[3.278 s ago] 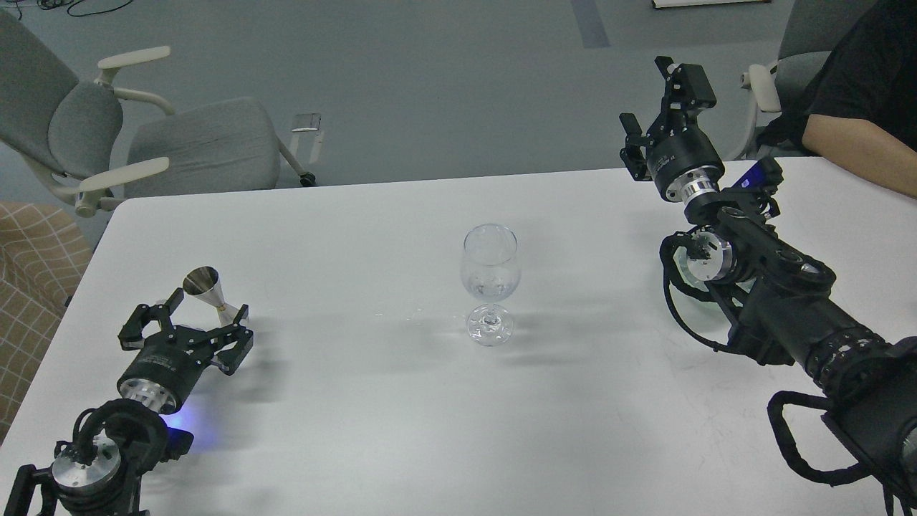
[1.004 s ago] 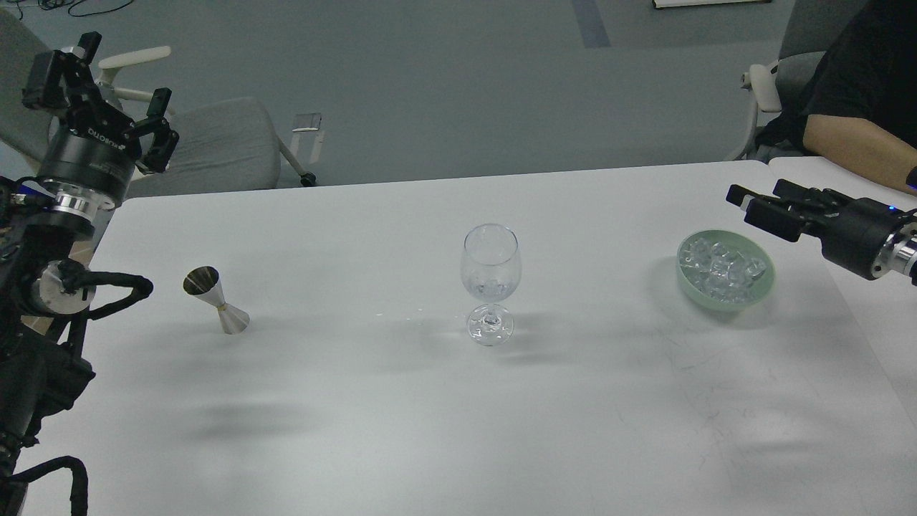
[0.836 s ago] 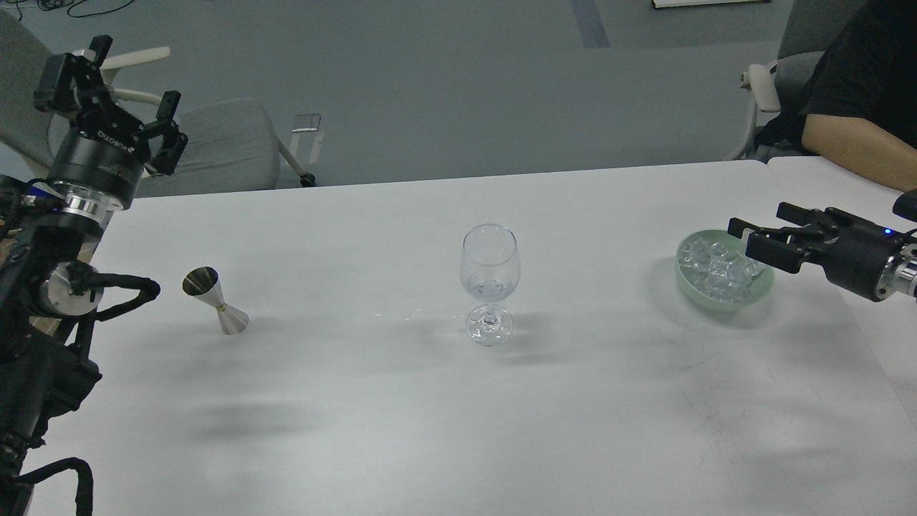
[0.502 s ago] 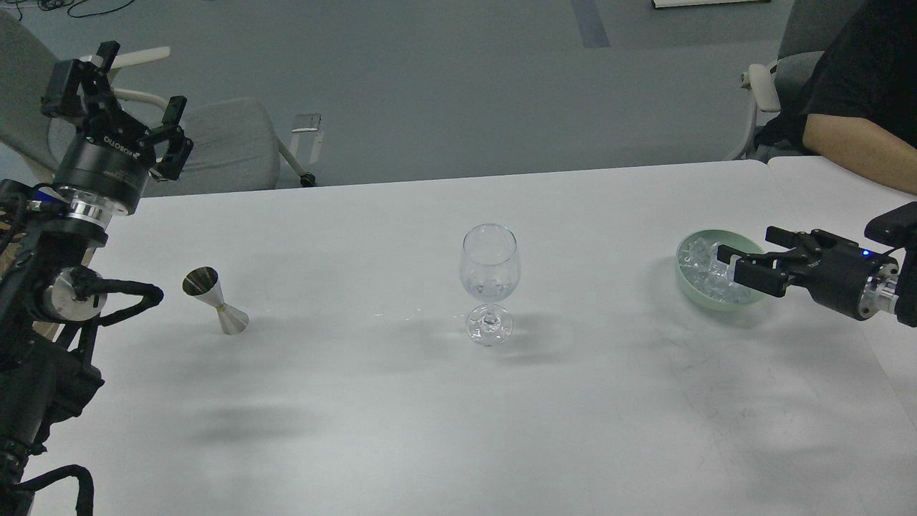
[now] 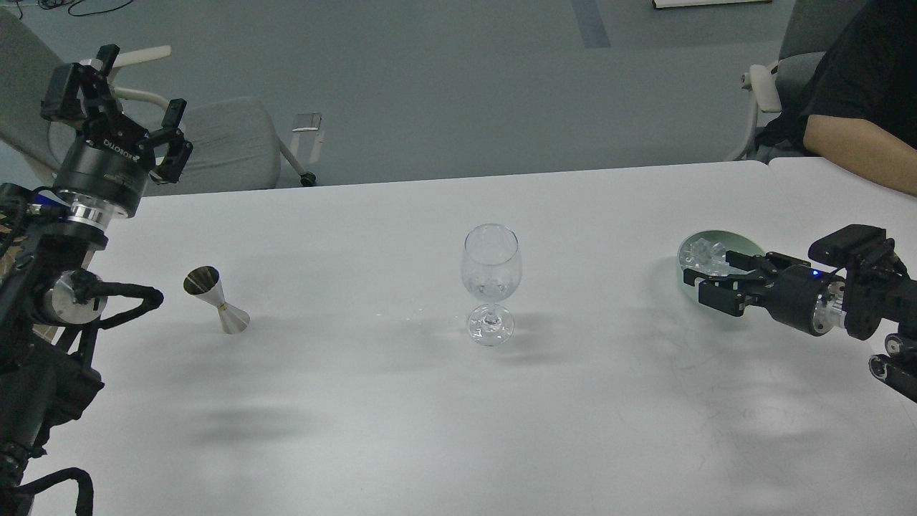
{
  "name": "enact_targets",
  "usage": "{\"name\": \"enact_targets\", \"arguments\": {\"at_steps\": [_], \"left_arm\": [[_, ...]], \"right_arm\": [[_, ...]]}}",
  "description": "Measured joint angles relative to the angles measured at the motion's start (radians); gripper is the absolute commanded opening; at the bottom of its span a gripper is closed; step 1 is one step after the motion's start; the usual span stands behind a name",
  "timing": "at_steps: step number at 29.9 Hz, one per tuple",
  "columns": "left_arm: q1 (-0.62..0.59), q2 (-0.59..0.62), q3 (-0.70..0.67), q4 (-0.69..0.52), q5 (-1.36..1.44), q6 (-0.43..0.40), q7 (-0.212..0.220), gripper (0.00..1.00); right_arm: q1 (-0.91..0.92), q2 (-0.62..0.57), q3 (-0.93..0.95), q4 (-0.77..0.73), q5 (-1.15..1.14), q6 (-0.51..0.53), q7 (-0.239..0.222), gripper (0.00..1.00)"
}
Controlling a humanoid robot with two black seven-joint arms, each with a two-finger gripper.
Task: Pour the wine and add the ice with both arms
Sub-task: 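Lower the right hand into the green bowl of ice, then close the right hand on ice cubes in the bowl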
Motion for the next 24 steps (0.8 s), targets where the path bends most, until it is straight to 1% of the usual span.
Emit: {"name": "enact_targets", "arguments": {"at_steps": [6, 8, 9, 13, 23, 24], "left_arm": [[0.002, 0.0, 0.0, 0.0, 0.0, 0.0, 0.0, 0.98], [0.003, 0.0, 0.0, 0.0, 0.0, 0.0, 0.001, 0.98], [0.003, 0.0, 0.0, 0.0, 0.0, 0.0, 0.001, 0.98], [0.004, 0.0, 0.0, 0.0, 0.0, 0.0, 0.001, 0.98], [0.004, 0.0, 0.0, 0.0, 0.0, 0.0, -0.001, 0.98], [0.004, 0.0, 0.0, 0.0, 0.0, 0.0, -0.001, 0.98]], "right_arm": [[0.003, -0.01, -0.001, -0.001, 0.0, 0.006, 0.0, 0.9], [0.003, -0.018, -0.001, 0.001, -0.001, 0.014, 0.0, 0.89], [0.003, -0.022, -0.002, 0.001, -0.002, 0.018, 0.0, 0.81], [0.004, -0.028, -0.002, 0.001, -0.004, 0.026, -0.002, 0.71], [0.004, -0.026, -0.002, -0.007, -0.007, 0.032, -0.01, 0.71], [0.004, -0.026, -0.002, -0.009, -0.007, 0.032, -0.01, 0.68]]}}
